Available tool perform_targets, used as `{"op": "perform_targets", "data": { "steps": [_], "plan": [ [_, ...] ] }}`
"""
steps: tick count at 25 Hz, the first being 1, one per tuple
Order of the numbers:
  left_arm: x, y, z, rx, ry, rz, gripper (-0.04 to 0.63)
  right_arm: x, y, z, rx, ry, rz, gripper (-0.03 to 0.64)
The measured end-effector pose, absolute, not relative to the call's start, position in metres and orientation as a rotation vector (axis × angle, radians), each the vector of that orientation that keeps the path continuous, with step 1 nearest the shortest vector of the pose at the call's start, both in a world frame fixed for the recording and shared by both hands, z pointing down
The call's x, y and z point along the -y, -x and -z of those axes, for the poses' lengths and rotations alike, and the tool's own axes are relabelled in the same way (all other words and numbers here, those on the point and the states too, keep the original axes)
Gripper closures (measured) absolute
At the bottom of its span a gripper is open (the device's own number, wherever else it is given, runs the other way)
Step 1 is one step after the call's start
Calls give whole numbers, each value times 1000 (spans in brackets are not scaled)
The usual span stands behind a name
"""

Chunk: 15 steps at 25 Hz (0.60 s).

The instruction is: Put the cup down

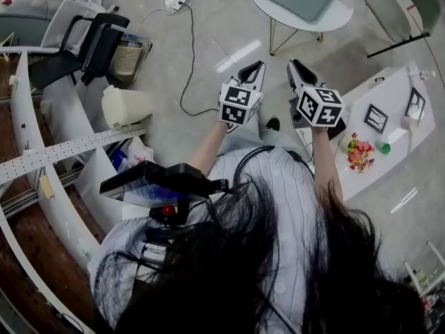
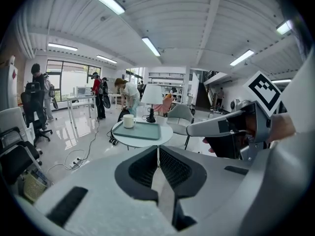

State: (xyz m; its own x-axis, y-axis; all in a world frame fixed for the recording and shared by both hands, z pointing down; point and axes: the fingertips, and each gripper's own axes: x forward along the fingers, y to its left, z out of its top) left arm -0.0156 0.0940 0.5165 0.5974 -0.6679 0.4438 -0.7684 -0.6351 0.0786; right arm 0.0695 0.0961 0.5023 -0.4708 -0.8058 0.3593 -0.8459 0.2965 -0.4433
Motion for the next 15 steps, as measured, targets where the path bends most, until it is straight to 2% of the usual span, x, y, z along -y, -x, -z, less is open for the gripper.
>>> {"op": "perform_targets", "data": {
  "steps": [15],
  "plan": [
    [-118,36,-517,1166,-2586,-578,571,-122,-36,-514,2492,-1545,-962,557]
  ]
}}
